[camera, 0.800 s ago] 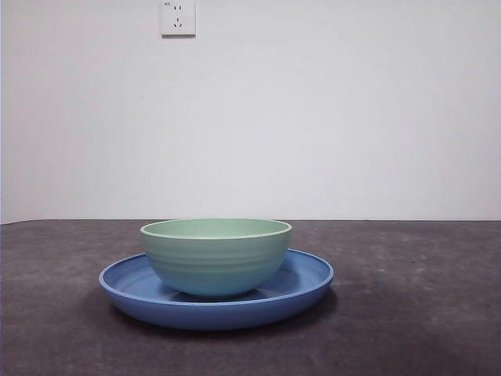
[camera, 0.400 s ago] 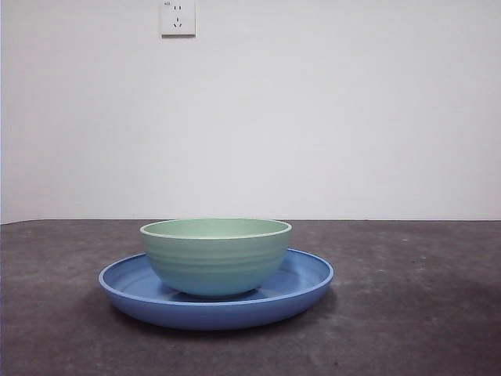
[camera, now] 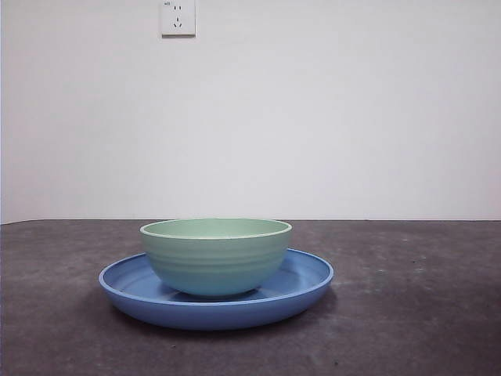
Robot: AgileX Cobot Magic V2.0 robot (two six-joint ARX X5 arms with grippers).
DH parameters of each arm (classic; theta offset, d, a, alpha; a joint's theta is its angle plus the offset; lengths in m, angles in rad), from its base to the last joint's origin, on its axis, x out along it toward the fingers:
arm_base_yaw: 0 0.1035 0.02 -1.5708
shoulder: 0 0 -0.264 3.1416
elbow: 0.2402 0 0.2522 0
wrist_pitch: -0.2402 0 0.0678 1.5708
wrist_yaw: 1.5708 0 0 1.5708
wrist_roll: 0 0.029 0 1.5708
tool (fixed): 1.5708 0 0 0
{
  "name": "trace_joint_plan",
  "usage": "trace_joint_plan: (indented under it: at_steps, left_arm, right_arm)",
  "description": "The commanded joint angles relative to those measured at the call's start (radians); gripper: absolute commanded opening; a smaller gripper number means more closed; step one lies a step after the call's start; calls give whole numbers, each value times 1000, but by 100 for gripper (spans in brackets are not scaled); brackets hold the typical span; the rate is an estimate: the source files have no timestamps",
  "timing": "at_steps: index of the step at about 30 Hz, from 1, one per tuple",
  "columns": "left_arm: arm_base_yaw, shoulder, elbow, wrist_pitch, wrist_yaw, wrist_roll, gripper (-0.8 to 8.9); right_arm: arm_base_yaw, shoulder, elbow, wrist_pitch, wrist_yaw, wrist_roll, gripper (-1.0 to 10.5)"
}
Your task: Place the green bowl on the blue plate
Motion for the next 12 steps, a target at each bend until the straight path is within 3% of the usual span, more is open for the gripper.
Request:
trace_joint_plan:
  at_steps: [1,12]
  left_arm:
    - [1,0,-21,-6,-3,-3,33]
    - [1,0,-21,-6,-3,-3,33]
  right_arm:
    - [-2,-2,-5,-12,6,17,18]
    - [-2,-2,-5,16,-5,24,18]
